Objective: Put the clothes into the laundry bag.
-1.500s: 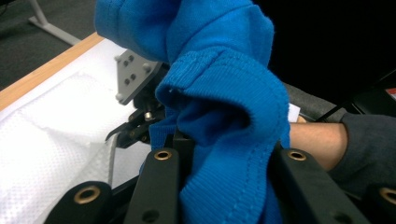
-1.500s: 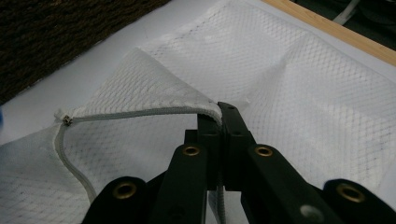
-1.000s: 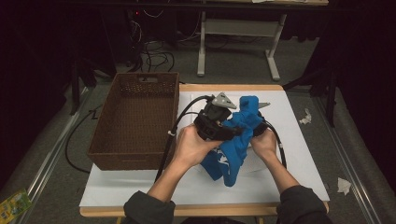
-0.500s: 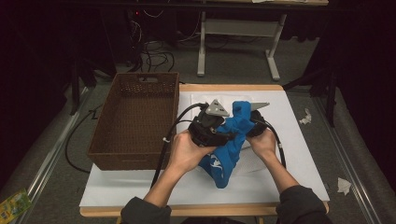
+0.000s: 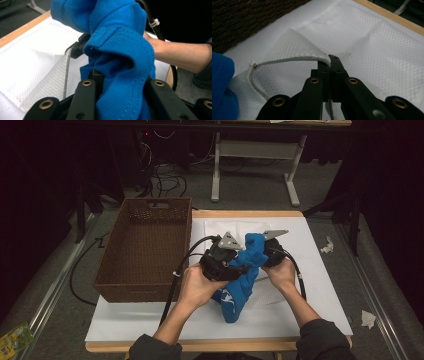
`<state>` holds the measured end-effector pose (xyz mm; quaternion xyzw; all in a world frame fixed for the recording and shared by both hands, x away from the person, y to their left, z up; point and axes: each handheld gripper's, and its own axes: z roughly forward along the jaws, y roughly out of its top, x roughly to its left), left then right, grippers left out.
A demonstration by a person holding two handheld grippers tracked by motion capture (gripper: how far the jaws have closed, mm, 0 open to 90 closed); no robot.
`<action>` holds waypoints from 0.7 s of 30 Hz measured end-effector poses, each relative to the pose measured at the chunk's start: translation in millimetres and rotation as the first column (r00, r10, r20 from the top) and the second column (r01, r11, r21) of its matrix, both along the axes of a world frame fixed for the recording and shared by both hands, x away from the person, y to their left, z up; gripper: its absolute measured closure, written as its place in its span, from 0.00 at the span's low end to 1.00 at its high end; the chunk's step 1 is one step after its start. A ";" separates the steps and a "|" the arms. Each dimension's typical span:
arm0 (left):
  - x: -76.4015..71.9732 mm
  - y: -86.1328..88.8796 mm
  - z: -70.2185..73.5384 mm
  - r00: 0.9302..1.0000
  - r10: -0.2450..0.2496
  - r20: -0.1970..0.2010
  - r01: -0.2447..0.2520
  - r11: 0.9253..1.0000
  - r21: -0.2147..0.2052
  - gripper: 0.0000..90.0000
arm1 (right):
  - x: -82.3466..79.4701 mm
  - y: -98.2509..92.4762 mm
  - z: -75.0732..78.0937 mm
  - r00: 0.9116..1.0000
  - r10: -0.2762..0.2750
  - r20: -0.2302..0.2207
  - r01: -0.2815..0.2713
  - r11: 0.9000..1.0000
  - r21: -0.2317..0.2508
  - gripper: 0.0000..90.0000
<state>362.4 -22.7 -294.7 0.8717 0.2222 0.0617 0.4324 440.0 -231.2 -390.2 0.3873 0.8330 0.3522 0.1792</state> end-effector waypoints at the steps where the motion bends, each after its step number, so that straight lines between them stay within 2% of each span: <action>1: -0.6 -0.2 -0.8 1.000 -0.003 0.001 0.003 1.000 0.006 0.78 | 0.1 -0.2 0.0 1.000 0.003 0.008 -0.003 1.000 0.000 1.00; 21: -1.1 -3.5 -34.9 0.999 -0.003 -0.035 0.006 0.998 0.065 0.78 | -0.2 -0.2 3.9 1.000 0.004 0.009 -0.005 1.000 0.021 1.00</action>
